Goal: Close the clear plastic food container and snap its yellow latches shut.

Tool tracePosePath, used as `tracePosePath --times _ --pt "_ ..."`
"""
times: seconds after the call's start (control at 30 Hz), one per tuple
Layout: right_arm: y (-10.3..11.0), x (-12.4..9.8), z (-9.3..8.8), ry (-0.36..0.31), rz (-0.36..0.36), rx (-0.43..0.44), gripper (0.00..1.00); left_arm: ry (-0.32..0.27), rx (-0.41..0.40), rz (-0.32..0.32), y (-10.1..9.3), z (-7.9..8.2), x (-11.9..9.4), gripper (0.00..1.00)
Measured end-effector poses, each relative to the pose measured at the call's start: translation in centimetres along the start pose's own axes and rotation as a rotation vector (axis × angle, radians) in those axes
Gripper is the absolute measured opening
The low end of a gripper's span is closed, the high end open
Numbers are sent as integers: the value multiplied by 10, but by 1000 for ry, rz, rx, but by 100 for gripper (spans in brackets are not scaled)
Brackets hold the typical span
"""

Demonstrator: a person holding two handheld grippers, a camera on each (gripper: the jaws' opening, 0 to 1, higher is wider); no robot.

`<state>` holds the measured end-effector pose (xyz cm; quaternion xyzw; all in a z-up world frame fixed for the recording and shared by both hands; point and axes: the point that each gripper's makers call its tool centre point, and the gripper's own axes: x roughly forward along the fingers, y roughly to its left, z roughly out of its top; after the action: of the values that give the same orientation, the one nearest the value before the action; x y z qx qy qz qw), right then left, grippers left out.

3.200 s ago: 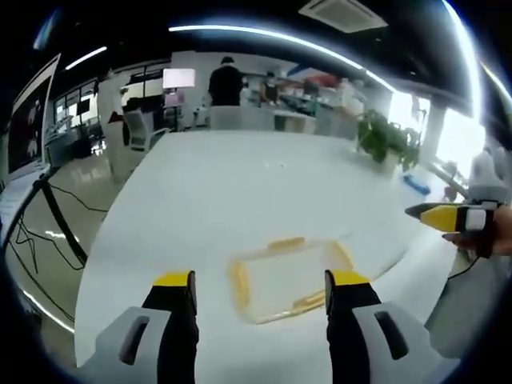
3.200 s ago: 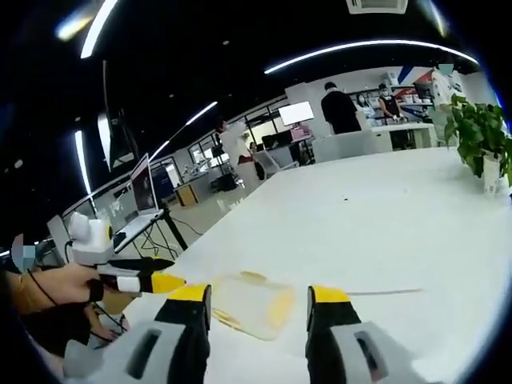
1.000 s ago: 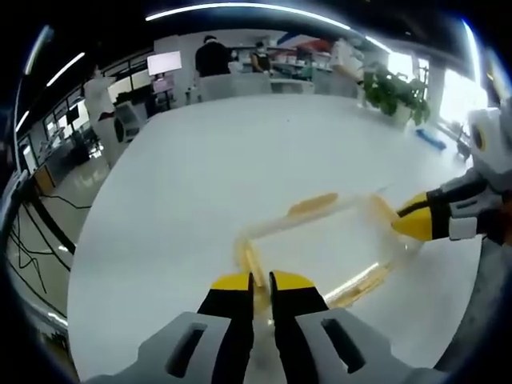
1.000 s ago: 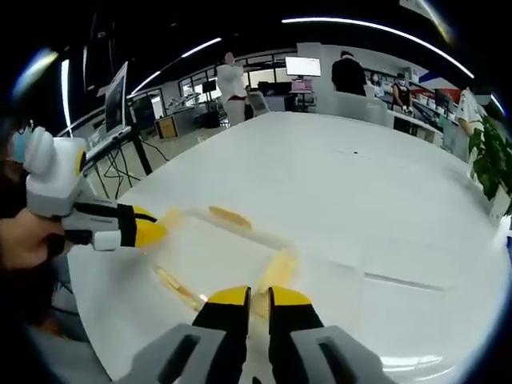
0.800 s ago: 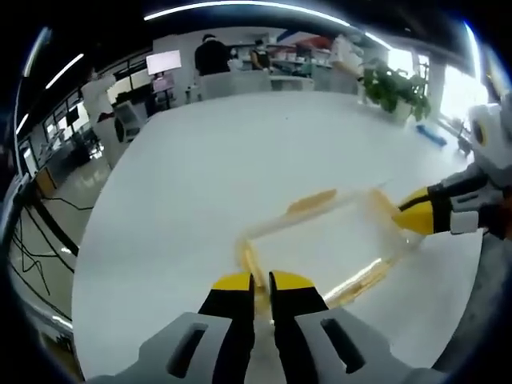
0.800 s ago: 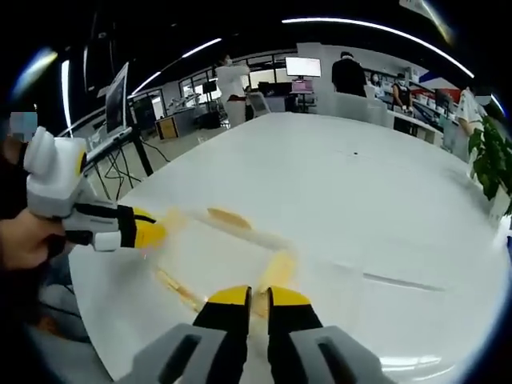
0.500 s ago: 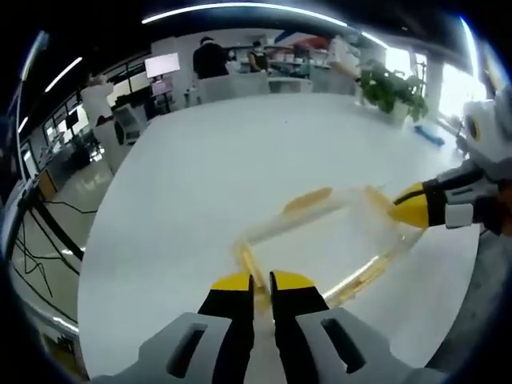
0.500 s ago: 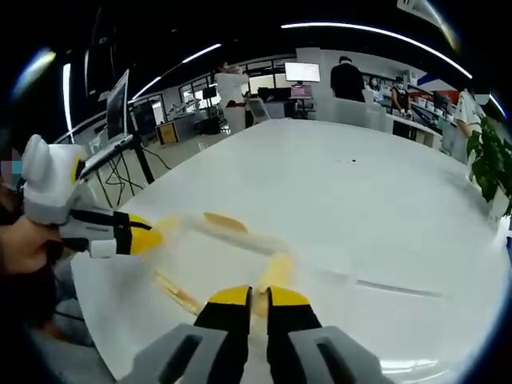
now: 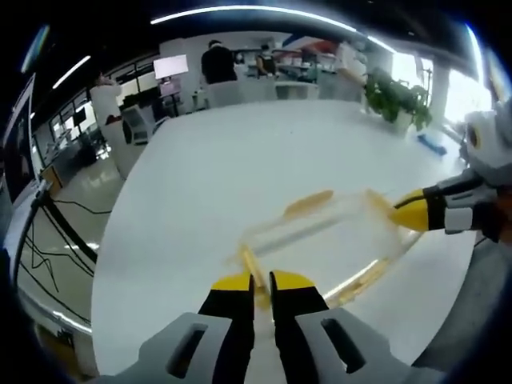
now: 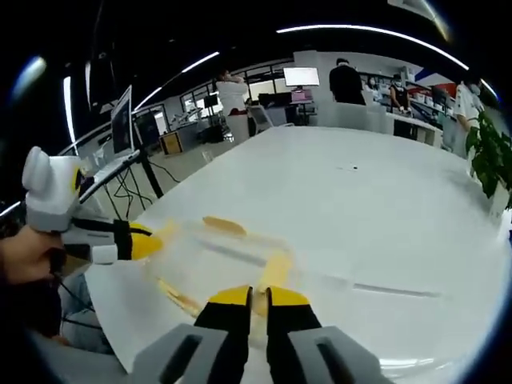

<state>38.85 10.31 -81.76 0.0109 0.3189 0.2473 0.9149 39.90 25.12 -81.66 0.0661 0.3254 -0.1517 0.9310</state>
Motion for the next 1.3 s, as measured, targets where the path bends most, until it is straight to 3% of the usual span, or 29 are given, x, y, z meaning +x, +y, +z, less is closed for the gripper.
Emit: tracePosePath --times 0.4,0.77,1.3 --pt "-4 -15 5 -16 1 -31 2 8 20 -11 -11 9 -11 4" --pt "-13 -32 11 -50 0 10 2 -9 41 -35 -26 22 -22 4" --pt "-30 -49 15 -61 -18 13 2 -16 39 -48 -47 32 -21 5"
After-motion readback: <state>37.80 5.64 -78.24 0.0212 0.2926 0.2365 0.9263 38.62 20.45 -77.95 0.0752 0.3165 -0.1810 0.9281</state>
